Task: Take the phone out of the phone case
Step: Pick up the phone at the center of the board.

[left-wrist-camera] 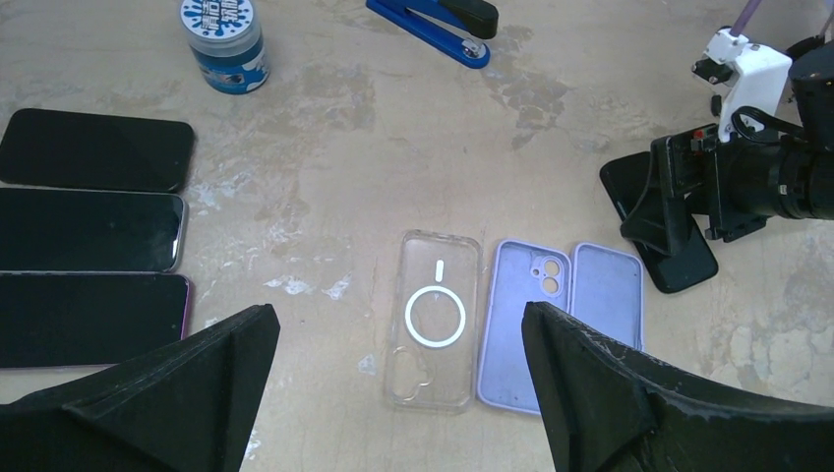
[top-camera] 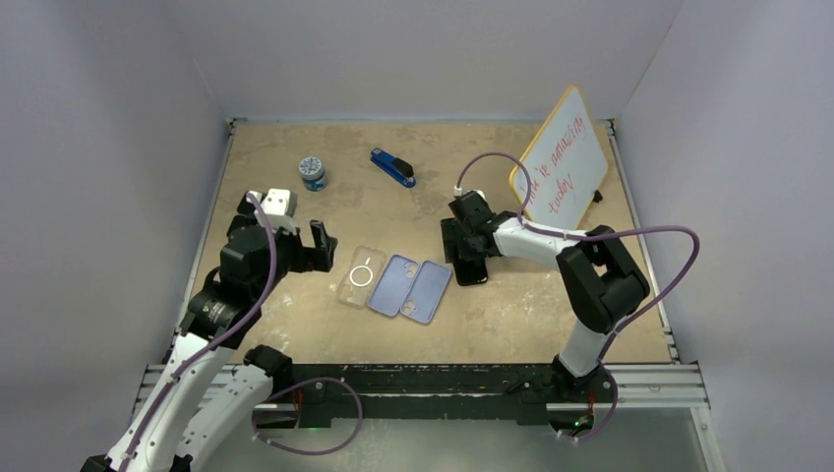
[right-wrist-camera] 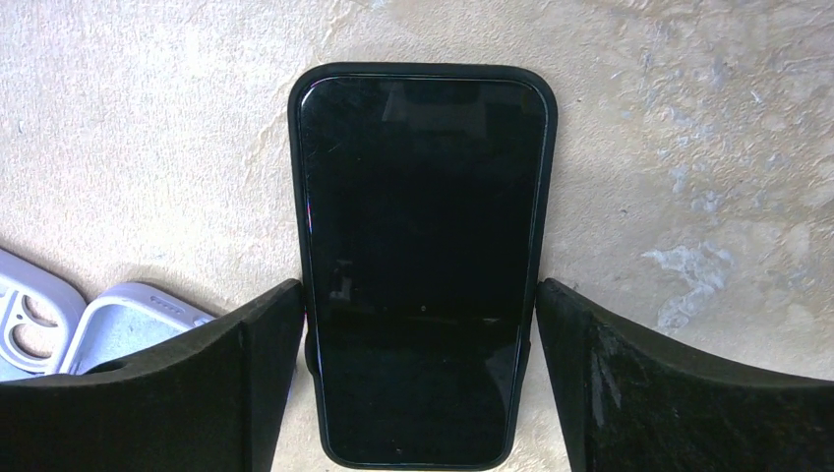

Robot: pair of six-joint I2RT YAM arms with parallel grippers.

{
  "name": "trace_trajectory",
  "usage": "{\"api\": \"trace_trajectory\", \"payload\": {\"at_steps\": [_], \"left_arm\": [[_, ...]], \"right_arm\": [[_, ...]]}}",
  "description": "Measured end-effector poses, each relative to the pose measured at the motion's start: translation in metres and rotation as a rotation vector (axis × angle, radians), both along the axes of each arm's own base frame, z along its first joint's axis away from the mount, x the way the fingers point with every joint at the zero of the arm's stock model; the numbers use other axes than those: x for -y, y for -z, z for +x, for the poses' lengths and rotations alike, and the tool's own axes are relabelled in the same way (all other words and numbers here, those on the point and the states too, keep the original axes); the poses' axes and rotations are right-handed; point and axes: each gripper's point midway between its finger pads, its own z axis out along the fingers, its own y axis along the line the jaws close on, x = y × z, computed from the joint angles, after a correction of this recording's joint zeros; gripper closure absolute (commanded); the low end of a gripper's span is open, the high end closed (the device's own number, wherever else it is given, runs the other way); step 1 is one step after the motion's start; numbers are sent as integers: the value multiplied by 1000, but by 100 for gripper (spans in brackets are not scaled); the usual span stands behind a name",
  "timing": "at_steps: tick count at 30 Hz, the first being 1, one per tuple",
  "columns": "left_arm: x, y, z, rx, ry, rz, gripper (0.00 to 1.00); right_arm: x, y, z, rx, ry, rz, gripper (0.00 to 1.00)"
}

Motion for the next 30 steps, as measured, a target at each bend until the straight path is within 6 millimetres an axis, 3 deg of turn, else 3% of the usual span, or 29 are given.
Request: {"api": "trace_trajectory", "payload": {"at_steps": [7, 20, 23, 30], "left_arm": [[5, 1, -1, -7, 32, -5, 0], [42, 14, -11, -79, 171, -156, 0], [52, 13, -10, -91, 194, -209, 0], [76, 20, 1, -133, 223, -345, 2]], "right_arm": [[0, 0, -1, -2, -23, -4, 27], [-1, -6, -9, -17, -73, -9, 78], [-3, -20, -12, 3, -99, 1, 81], [-26, -79, -11, 154, -194, 128, 87]]}}
